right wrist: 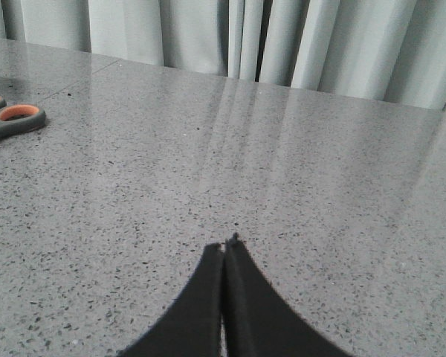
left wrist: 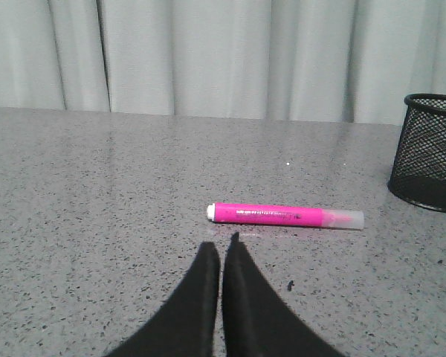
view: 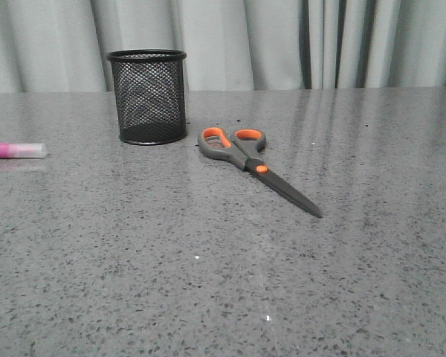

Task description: Put pen and scissors into bin

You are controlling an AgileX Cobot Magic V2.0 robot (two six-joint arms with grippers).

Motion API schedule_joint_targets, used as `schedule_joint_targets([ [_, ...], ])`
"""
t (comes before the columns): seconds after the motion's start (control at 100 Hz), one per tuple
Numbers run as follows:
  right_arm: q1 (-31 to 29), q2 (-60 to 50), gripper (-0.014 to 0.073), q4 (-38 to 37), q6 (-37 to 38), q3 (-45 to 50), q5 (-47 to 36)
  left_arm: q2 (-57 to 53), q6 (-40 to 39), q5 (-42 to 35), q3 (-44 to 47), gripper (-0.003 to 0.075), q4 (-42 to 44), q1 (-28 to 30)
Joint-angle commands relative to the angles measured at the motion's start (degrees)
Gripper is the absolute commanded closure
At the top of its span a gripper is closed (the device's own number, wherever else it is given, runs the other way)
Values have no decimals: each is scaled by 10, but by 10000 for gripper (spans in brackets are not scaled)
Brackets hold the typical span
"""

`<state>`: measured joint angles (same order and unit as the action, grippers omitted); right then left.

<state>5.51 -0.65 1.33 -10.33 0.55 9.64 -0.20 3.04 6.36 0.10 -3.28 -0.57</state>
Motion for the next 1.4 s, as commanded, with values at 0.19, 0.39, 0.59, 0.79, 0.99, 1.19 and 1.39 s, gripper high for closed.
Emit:
schedule_joint_targets([
  [0.19, -4, -11, 662, -5, 0, 9, -41, -18, -4, -41, 25, 739, -6, 1],
  [0.39, -4, -11, 662, -5, 0, 9, -41, -18, -4, -41, 25, 739, -6, 1],
  [0.59, -4, -11, 662, -5, 0, 9, -41, -18, -4, -41, 25, 739, -6, 1],
  [0.79, -4, -11, 662, -5, 0, 9, -68, -18, -4, -42, 25, 739, -6, 1],
  [0.99, -4, -11, 662, -5, 0, 9, -79, -18, -4, -42, 25, 739, -18, 1],
  [1.19, -4, -11, 662, 43, 0, 9, -85, -18, -4, -42, 25, 739, -77, 1],
  [1.39, -4, -11, 662, 71, 0, 9, -96, -18, -4, -43, 25, 739, -193, 1],
])
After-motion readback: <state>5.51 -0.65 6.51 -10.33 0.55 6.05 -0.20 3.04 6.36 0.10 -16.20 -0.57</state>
